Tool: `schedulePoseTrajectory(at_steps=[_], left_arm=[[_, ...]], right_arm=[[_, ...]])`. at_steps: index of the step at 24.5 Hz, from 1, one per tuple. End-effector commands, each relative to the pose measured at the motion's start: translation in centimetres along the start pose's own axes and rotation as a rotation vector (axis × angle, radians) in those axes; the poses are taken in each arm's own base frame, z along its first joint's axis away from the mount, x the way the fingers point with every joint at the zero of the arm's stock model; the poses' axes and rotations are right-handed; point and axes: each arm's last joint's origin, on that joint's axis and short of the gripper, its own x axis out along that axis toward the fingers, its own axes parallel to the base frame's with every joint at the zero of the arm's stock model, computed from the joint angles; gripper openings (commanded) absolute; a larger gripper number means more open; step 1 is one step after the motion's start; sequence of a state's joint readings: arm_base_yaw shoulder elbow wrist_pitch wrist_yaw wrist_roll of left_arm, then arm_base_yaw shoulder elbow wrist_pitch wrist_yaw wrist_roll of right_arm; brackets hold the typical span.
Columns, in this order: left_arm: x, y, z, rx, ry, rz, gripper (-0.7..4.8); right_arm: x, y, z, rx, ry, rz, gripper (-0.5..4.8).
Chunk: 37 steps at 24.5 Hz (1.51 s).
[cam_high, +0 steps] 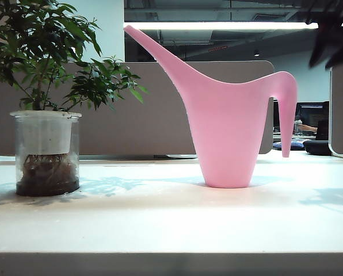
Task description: Pick up the watering can from the table, water the potted plant, and put the can back.
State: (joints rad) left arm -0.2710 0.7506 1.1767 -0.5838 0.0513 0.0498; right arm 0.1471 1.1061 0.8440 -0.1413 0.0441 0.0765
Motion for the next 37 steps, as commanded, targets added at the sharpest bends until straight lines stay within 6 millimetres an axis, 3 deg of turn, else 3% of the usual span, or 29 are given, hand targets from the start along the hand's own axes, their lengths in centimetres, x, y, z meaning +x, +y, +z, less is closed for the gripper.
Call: schedulePoseTrajectory(at_steps=[1,3,5,8,11,19,25,31,37], left_arm=[[-2.4,-0.4,-0.2,-0.017,-0.069,-0.056,-0.05],[-3.8,-0.5,-1.7,0.011,-0.088,-0.039,-0.05],[-4.2,-0.5,-3.1,0.028,-0.088,-0.024,-0.05],[-3.8,-0.7,-7.1,-0.009,-0.067,-0.025,-0.05],[-2.8,-0.8,-9.8,-0.035,-0.052,-0.026,-0.05],[0.9,-1.0,-16.5,-0.057,-0.036,-0.032,-0.05],[2.0,-1.1,-19.6,-0.085,-0.082,-0.053,-0.05],[1.4,-1.2,-21.4,-0.077,-0.125,-0.05,-0.05],[0.5,-1.3,-22.7,-0.068,-0.2,-0.041,-0.05]], right_arm=[[-4.9,0.1,0.6,0.006,-0.034,0.018,0.26],[-9.0,-0.1,0.8,0.01,-0.111,0.022,0.13],[-11.1,-0.3,0.8,0.014,-0.161,0.007,0.08],[-15.7,-0.9,-0.6,0.035,-0.308,-0.064,0.08],[-17.4,-1.2,-2.3,0.043,-0.362,-0.079,0.08],[-18.1,-1.7,-8.5,0.036,-0.313,-0.079,0.07],[-16.2,-1.6,-11.3,0.026,-0.323,0.006,-0.03],[-13.8,-1.3,-12.8,0.009,-0.322,0.113,-0.03],[-11.7,-1.7,-14.5,0.027,-0.318,-0.005,-0.03]])
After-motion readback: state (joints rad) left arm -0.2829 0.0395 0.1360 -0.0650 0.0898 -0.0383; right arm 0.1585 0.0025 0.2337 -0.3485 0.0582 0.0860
